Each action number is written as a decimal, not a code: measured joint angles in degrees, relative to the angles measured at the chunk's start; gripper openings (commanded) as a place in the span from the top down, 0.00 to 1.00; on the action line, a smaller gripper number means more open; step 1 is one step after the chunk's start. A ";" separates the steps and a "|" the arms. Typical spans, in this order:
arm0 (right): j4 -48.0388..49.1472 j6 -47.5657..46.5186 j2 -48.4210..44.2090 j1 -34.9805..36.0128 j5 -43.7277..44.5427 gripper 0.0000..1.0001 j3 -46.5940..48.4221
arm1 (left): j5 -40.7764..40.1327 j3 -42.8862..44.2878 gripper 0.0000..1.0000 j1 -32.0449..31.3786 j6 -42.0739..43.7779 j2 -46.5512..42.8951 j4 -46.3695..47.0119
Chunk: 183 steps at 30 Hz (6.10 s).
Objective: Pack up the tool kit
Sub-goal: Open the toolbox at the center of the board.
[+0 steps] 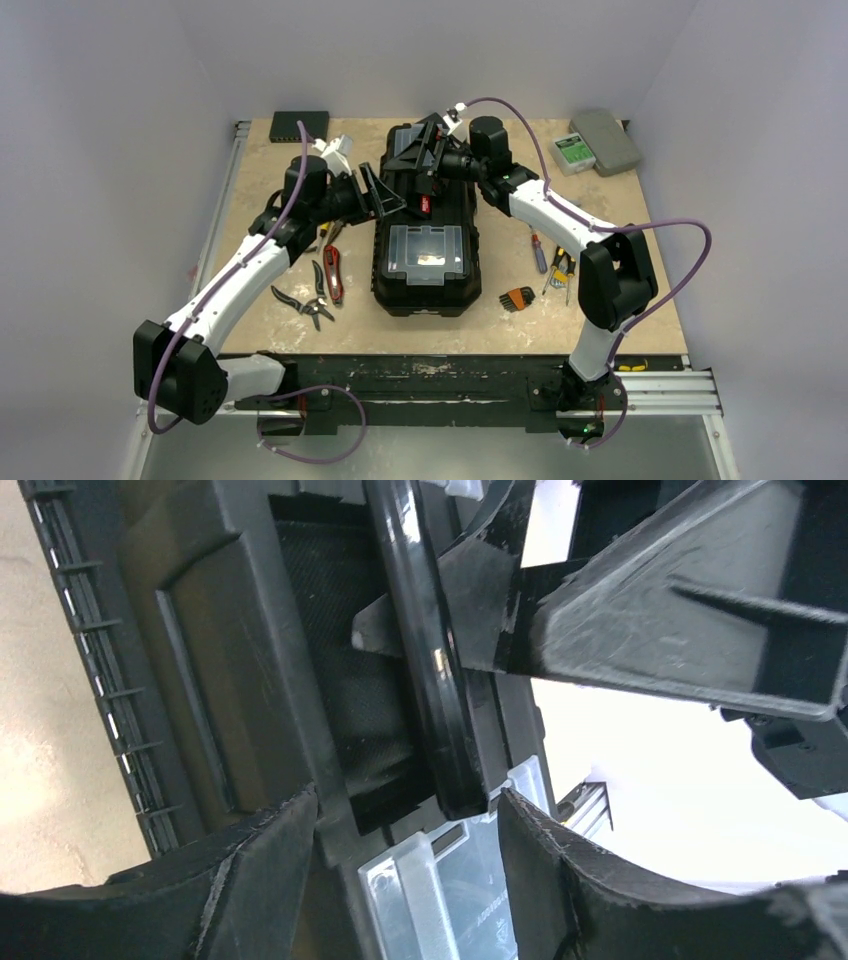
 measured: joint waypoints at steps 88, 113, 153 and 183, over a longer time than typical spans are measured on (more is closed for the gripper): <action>-5.53 -21.97 -7.34 -14.73 0.46 1.00 -23.15 | -0.79 10.69 1.00 2.47 -3.52 3.45 -9.88; 8.44 -17.90 -5.62 -13.05 -7.30 1.00 -24.35 | 3.56 8.90 0.54 6.54 -4.35 1.70 -7.78; 9.84 -16.72 -5.09 -10.69 -8.39 1.00 -24.33 | -52.39 51.10 0.15 -41.72 25.57 20.55 -52.48; 11.56 -13.44 -5.38 -7.74 -10.05 1.00 -21.27 | -61.09 56.22 0.13 -48.59 29.57 24.37 -61.22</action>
